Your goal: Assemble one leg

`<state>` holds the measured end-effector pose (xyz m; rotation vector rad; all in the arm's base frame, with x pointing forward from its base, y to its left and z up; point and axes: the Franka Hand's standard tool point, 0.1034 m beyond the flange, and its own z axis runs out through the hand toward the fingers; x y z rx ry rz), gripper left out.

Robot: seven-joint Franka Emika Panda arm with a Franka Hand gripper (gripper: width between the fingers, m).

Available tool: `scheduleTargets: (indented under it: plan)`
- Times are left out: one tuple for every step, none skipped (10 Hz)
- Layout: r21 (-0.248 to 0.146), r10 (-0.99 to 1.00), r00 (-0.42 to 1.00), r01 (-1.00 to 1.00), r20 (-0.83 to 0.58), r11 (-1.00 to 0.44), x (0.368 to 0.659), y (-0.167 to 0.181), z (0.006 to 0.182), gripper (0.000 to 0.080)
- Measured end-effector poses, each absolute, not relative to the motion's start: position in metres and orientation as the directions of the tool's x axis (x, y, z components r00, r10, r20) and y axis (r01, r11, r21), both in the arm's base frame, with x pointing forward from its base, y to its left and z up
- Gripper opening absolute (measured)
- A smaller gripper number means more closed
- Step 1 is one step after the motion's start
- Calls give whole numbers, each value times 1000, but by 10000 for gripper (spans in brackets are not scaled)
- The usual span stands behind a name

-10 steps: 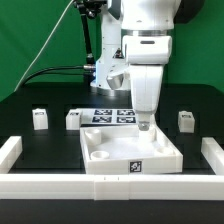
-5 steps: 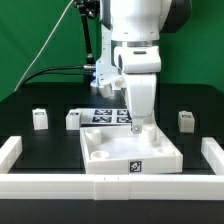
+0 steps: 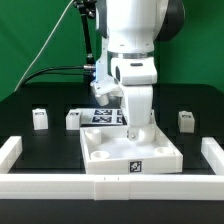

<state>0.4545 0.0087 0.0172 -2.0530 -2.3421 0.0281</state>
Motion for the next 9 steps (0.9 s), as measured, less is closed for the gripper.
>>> scheduleTargets:
  plan:
    - [-40, 991, -133, 990, 11, 133, 453, 9, 12, 650]
    - [-47, 991, -132, 990, 12, 132, 452, 9, 9, 650]
    - [-51, 992, -129, 990, 13, 129, 451, 8, 7, 650]
    - [-50, 992, -125, 991, 13, 125, 452, 8, 7, 650]
    - [-49, 993, -119, 992, 12, 120, 452, 8, 8, 650]
    - [-52, 993, -119, 991, 13, 120, 451, 8, 7, 520]
    - [-52, 993, -119, 991, 13, 119, 451, 8, 7, 520]
    - [-53, 993, -119, 991, 13, 119, 451, 8, 7, 381]
    - [-53, 993, -119, 991, 13, 119, 450, 8, 6, 247]
